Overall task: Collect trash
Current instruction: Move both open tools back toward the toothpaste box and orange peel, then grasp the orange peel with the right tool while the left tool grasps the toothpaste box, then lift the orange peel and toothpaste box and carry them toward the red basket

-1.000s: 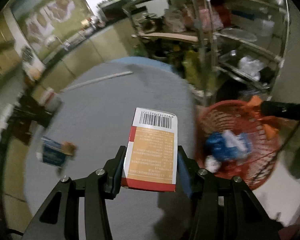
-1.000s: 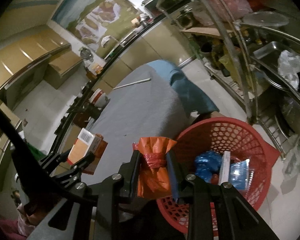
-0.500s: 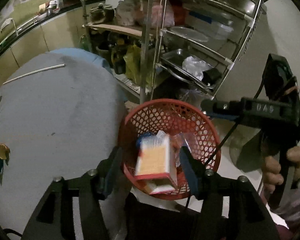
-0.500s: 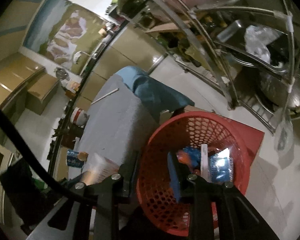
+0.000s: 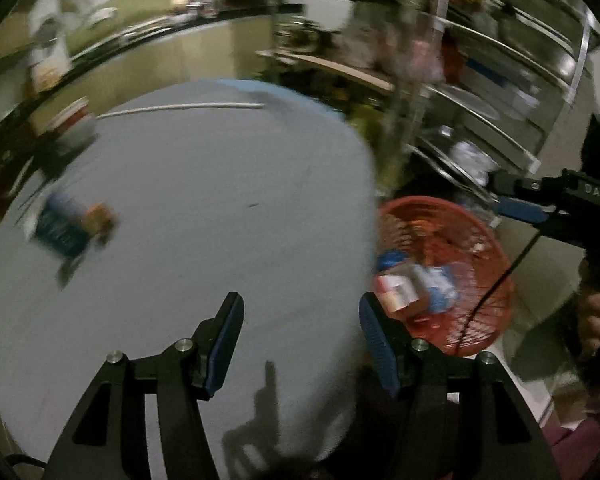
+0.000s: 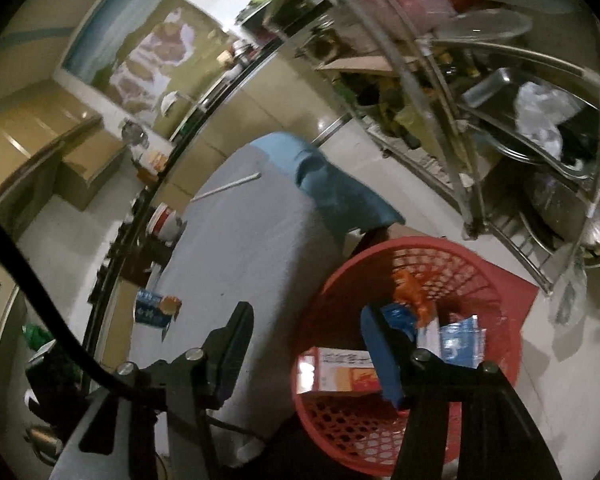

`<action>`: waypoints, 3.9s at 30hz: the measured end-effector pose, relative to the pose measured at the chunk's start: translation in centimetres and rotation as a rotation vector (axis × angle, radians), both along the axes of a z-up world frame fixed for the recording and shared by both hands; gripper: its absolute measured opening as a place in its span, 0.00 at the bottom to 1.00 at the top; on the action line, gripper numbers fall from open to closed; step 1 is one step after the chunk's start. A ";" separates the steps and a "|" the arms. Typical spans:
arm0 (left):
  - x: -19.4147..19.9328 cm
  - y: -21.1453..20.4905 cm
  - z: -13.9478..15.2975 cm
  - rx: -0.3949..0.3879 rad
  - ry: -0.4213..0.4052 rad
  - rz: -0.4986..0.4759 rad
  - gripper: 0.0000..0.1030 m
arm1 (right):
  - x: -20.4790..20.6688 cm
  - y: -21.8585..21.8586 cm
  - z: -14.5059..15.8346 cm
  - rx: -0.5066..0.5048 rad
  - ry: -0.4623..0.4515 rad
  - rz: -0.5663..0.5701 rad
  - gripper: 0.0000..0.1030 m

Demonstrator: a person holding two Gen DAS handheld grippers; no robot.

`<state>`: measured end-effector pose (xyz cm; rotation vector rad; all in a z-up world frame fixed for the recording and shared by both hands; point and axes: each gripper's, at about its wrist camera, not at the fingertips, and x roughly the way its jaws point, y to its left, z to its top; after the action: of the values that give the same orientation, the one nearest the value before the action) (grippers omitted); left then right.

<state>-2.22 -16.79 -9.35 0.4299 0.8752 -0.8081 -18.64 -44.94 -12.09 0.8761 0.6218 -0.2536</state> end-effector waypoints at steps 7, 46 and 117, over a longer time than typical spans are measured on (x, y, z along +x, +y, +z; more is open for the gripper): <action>2.4 9.6 -0.7 0.012 -0.048 0.222 0.59 | 4.1 4.6 1.1 -0.040 0.027 0.116 0.59; 25.5 14.4 -0.7 -0.200 0.047 0.344 0.70 | 40.7 20.5 -5.2 0.060 0.127 0.464 0.44; -3.9 3.3 6.5 0.064 -0.359 0.339 0.24 | 5.0 13.1 5.7 -0.088 -0.303 0.435 0.26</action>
<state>-6.11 -13.47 -2.86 0.4508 0.6163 -0.3750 -13.66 -31.82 -6.41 0.6577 0.4985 0.2404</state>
